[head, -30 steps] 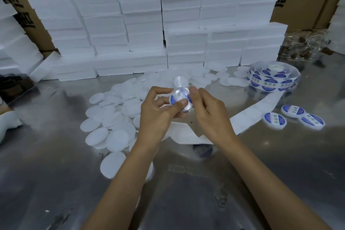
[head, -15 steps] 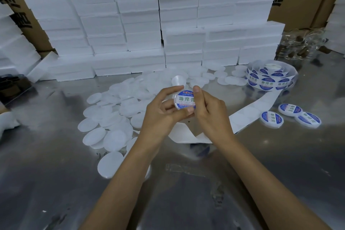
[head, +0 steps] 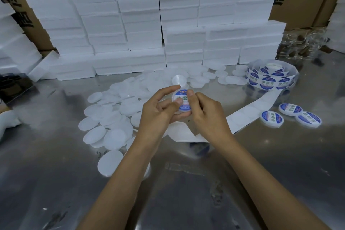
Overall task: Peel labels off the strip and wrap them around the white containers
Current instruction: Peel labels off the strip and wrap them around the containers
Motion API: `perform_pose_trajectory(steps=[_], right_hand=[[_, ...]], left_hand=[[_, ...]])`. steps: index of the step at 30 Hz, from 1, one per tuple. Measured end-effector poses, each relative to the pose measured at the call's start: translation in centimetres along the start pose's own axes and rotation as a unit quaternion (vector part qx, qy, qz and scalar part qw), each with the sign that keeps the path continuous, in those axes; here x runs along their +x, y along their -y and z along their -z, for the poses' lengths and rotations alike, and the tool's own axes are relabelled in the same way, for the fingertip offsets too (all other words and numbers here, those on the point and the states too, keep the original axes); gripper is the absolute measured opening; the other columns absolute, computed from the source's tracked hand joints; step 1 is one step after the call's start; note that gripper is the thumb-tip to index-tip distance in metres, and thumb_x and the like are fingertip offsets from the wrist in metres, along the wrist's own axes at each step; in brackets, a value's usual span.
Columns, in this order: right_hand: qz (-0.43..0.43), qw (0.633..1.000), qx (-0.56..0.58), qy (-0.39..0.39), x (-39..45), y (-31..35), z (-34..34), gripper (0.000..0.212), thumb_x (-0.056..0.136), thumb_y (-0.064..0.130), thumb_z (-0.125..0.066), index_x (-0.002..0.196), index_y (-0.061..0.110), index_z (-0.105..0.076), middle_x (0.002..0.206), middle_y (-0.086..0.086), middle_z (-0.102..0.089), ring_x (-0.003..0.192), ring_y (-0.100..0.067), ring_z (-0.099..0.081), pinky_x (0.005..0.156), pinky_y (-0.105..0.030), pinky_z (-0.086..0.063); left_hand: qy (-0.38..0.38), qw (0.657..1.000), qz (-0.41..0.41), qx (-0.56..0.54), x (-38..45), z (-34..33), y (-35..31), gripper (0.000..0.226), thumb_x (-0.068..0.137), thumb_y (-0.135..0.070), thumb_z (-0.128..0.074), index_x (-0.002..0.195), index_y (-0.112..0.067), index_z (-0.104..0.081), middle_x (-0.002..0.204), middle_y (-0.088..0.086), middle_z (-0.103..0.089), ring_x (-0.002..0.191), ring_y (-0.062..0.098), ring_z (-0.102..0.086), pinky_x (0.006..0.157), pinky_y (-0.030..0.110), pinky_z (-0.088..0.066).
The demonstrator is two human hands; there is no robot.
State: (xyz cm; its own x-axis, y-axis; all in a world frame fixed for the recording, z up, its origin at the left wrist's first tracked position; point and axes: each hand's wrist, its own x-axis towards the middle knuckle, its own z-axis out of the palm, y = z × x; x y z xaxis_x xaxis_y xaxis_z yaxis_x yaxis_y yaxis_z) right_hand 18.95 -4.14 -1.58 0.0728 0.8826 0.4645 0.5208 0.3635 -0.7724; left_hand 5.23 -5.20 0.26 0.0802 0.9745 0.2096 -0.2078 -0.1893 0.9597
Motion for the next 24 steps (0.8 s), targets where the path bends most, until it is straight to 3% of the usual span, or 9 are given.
perform_pose_trajectory(steps=[3, 8, 12, 14, 17, 19, 21, 24], right_hand=[[-0.025, 0.999, 0.029, 0.034, 0.0, 0.1, 0.4, 0.045, 0.105, 0.041, -0.037, 0.086, 0.009, -0.062, 0.074, -0.003, -0.066, 0.073, -0.018, -0.062, 0.073, -0.043, -0.051], [-0.052, 0.982, 0.091, 0.156, 0.3, -0.3, 1.6, 0.045, 0.101, 0.043, -0.048, 0.089, 0.001, -0.06, 0.079, -0.022, -0.056, 0.069, -0.018, -0.048, 0.069, -0.039, -0.042], [-0.069, 0.974, 0.089, 0.195, 0.4, -0.8, 2.0, 0.043, 0.1, 0.041, -0.051, 0.086, 0.0, -0.058, 0.075, -0.016, -0.055, 0.07, -0.017, -0.048, 0.069, -0.041, -0.043], [-0.096, 0.98, 0.086, 0.148, 0.7, -1.2, 2.1, 0.041, 0.101, 0.04, -0.05, 0.083, 0.003, -0.057, 0.07, -0.007, -0.053, 0.063, -0.012, -0.047, 0.062, -0.033, -0.04], [-0.21, 0.963, 0.17, -0.012, 1.5, -2.3, 2.9, 0.036, 0.101, 0.04, -0.051, 0.078, 0.013, -0.056, 0.061, 0.004, -0.051, 0.044, -0.004, -0.042, 0.044, -0.018, -0.034], [-0.304, 0.906, 0.268, -0.124, 2.2, -3.4, 4.3, 0.033, 0.099, 0.041, -0.054, 0.078, 0.016, -0.062, 0.058, 0.006, -0.052, 0.04, -0.003, -0.04, 0.037, -0.017, -0.031], [-0.376, 0.822, 0.374, -0.207, 2.6, -4.8, 6.2, 0.032, 0.099, 0.041, -0.055, 0.081, 0.016, -0.063, 0.058, 0.006, -0.05, 0.042, -0.004, -0.037, 0.036, -0.016, -0.029], [-0.411, 0.732, 0.46, -0.29, 2.6, -6.9, 8.5, 0.031, 0.102, 0.037, -0.05, 0.083, 0.015, -0.058, 0.064, 0.005, -0.045, 0.047, -0.005, -0.034, 0.036, -0.014, -0.028]], left_hand=[[0.003, 1.0, -0.009, 0.025, 0.0, 0.0, -0.1, 0.036, 0.092, 0.001, -0.066, 0.124, -0.016, -0.067, 0.103, 0.008, -0.077, 0.091, 0.024, -0.076, 0.075, 0.027, -0.061], [-0.041, 0.998, -0.026, 0.046, 0.0, 0.4, 0.0, 0.027, 0.091, -0.005, -0.07, 0.117, -0.014, -0.072, 0.096, 0.01, -0.078, 0.083, 0.024, -0.077, 0.069, 0.029, -0.062], [-0.07, 0.997, -0.008, 0.041, 0.1, -0.1, 0.4, 0.018, 0.091, -0.011, -0.071, 0.108, -0.016, -0.075, 0.093, 0.003, -0.079, 0.083, 0.021, -0.077, 0.063, 0.028, -0.061], [-0.083, 0.995, -0.004, 0.051, 0.2, -0.4, 0.5, 0.023, 0.093, -0.018, -0.07, 0.114, -0.026, -0.071, 0.092, -0.009, -0.078, 0.084, 0.014, -0.076, 0.06, 0.025, -0.06], [-0.088, 0.996, 0.011, 0.033, 0.4, -0.3, 0.5, 0.037, 0.093, -0.019, -0.07, 0.127, -0.032, -0.061, 0.099, -0.006, -0.077, 0.09, 0.015, -0.075, 0.064, 0.03, -0.061], [-0.094, 0.995, 0.011, 0.039, 0.4, 0.0, 0.4, 0.037, 0.092, -0.017, -0.07, 0.126, -0.029, -0.062, 0.101, -0.003, -0.077, 0.092, 0.018, -0.074, 0.067, 0.031, -0.061], [-0.111, 0.992, 0.01, 0.052, 0.5, 0.3, 0.5, 0.034, 0.091, -0.017, -0.071, 0.123, -0.027, -0.065, 0.098, -0.005, -0.077, 0.092, 0.017, -0.074, 0.067, 0.027, -0.06], [-0.129, 0.99, 0.014, 0.057, 0.7, 0.5, 0.6, 0.032, 0.091, -0.016, -0.072, 0.12, -0.026, -0.066, 0.093, -0.008, -0.077, 0.087, 0.013, -0.074, 0.062, 0.021, -0.057]])
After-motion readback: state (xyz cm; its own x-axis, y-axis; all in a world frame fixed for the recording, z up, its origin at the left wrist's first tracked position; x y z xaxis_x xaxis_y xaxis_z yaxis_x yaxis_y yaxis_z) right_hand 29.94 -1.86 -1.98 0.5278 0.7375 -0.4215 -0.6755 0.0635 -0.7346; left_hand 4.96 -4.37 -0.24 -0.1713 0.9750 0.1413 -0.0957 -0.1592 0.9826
